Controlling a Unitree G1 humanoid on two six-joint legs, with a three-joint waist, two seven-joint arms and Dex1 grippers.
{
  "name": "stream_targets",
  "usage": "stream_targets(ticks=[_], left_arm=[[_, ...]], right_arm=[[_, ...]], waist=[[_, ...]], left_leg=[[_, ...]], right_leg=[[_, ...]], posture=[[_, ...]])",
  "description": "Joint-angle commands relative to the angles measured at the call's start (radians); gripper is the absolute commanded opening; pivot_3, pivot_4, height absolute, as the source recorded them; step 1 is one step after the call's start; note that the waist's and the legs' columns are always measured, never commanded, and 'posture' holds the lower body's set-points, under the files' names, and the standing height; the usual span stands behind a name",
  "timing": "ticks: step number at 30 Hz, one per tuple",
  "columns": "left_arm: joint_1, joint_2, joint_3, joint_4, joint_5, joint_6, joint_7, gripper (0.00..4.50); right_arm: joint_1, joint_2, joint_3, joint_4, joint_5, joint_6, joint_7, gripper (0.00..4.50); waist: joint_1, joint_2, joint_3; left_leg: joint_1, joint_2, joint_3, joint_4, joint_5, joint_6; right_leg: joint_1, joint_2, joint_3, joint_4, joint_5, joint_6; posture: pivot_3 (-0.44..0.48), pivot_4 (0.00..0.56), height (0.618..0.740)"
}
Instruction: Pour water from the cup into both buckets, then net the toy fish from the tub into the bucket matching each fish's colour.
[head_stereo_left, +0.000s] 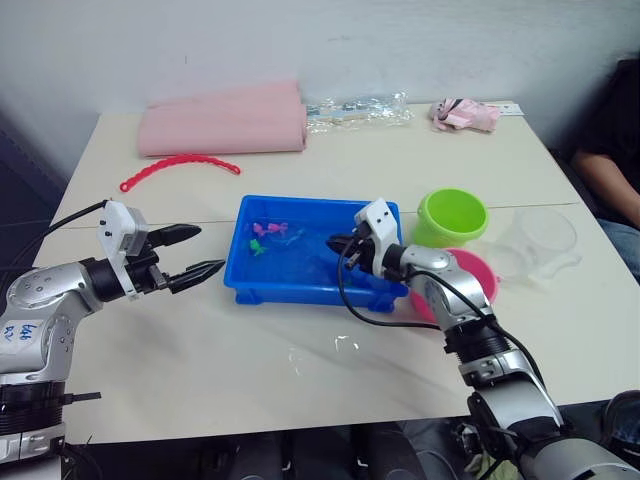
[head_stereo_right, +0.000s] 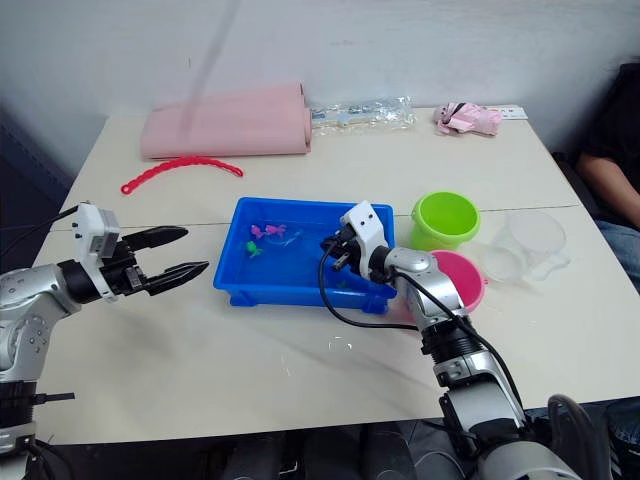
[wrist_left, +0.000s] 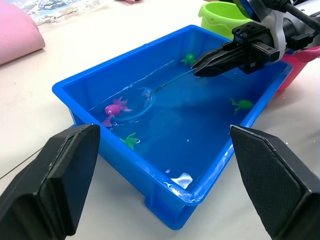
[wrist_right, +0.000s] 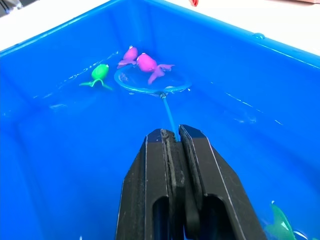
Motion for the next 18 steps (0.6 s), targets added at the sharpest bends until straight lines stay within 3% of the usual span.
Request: stream_targets(ticks=[1, 11, 18], left_arm=[[-0.013, 0.014, 0.028, -0.014, -0.015, -0.01, -0.006, 4.47], [-0.016, 0.018, 0.035, -0.005, -0.016, -0.017, -0.016, 4.47], [-0.015, 0.004, 0.048, -0.022, -0.029, -0.053, -0.043, 4.47]], right_arm=[[0.001, 0.016, -0.015, -0.019, -0.003, -0.029, 0.009, 0.0], [0.054, 0.023, -0.036, -0.075, 0.007, -0.05, 0.049, 0.0], [0.171, -0.111, -0.073, -0.262, 0.061, -0.059, 0.196, 0.0]], waist=[[0.0, 0.0, 0.0], [-0.001, 0.0, 0.0], [0.003, 0.0, 0.0]], left_leg=[[0.0, 0.0, 0.0, 0.0, 0.0, 0.0], [0.0, 0.0, 0.001, -0.002, 0.0, 0.0], [0.0, 0.0, 0.001, -0.002, 0.0, 0.0]], right_leg=[[0.0, 0.0, 0.0, 0.0, 0.0, 0.0], [-0.001, 0.0, -0.001, -0.001, 0.0, 0.0], [0.0, 0.0, -0.001, -0.002, 0.0, 0.0]], posture=[[0.0, 0.15, 0.74], [0.0, 0.15, 0.74], [0.0, 0.15, 0.74]])
